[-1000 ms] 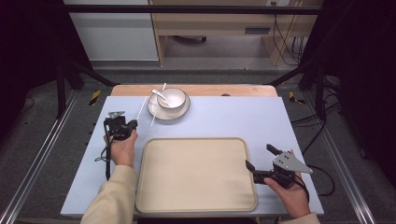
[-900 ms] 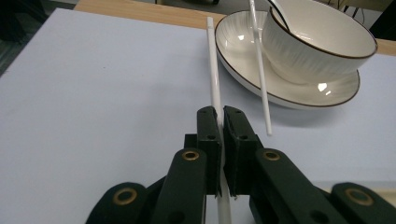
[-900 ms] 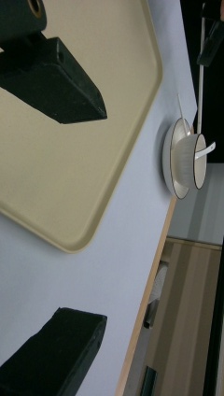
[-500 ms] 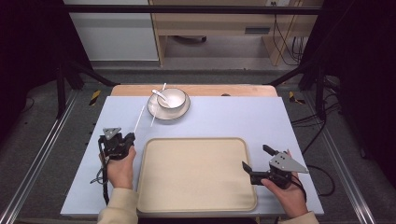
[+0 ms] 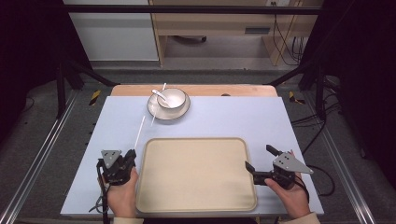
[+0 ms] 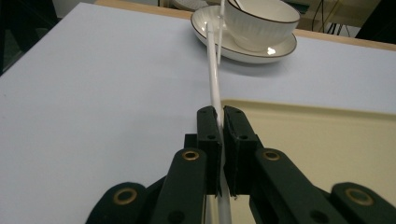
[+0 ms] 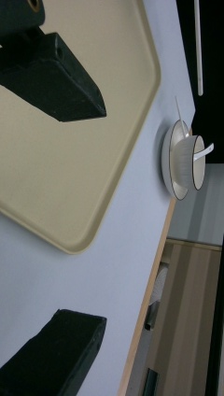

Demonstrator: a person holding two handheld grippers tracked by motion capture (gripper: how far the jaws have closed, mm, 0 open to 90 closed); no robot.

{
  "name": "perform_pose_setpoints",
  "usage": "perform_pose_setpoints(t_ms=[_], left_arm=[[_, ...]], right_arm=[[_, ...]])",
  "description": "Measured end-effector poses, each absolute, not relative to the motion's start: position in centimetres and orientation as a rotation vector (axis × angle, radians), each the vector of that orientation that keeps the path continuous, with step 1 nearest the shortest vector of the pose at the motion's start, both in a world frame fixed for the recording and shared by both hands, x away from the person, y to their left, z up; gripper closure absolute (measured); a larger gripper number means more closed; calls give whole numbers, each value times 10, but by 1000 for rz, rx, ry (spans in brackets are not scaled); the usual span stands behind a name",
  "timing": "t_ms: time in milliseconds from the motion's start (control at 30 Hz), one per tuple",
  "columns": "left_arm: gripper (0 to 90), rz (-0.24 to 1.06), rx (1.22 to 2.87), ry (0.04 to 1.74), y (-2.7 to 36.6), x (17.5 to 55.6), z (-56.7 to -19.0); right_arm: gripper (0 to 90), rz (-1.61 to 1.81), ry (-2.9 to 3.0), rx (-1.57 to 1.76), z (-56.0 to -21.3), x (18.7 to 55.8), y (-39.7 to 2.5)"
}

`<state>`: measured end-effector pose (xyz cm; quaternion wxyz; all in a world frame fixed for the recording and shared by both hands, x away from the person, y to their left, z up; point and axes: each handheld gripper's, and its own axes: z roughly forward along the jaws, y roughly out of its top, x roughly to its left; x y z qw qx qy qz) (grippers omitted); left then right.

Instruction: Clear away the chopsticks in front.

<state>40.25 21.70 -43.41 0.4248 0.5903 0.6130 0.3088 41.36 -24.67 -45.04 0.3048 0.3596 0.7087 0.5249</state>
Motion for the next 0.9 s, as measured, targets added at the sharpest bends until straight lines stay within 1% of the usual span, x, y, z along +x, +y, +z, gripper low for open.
perform_pose_setpoints(t_ms=[100,367,633,767,900], left_arm=[[853,752,1474,1526,208,394,-440],[853,764,1469,1533,190,374,-451],[853,753,1485,1561,182,359,-471],[853,771,1488,1564,181,353,-475],[853,762,1485,1570,182,349,-478]], right_arm=[[27,1388,1883,948,-451,415,-245],[28,1385,1890,947,-452,415,-244],[27,1381,1895,943,-452,414,-244],[27,1380,1897,946,-452,415,-244],[28,1379,1901,942,-452,415,-243]])
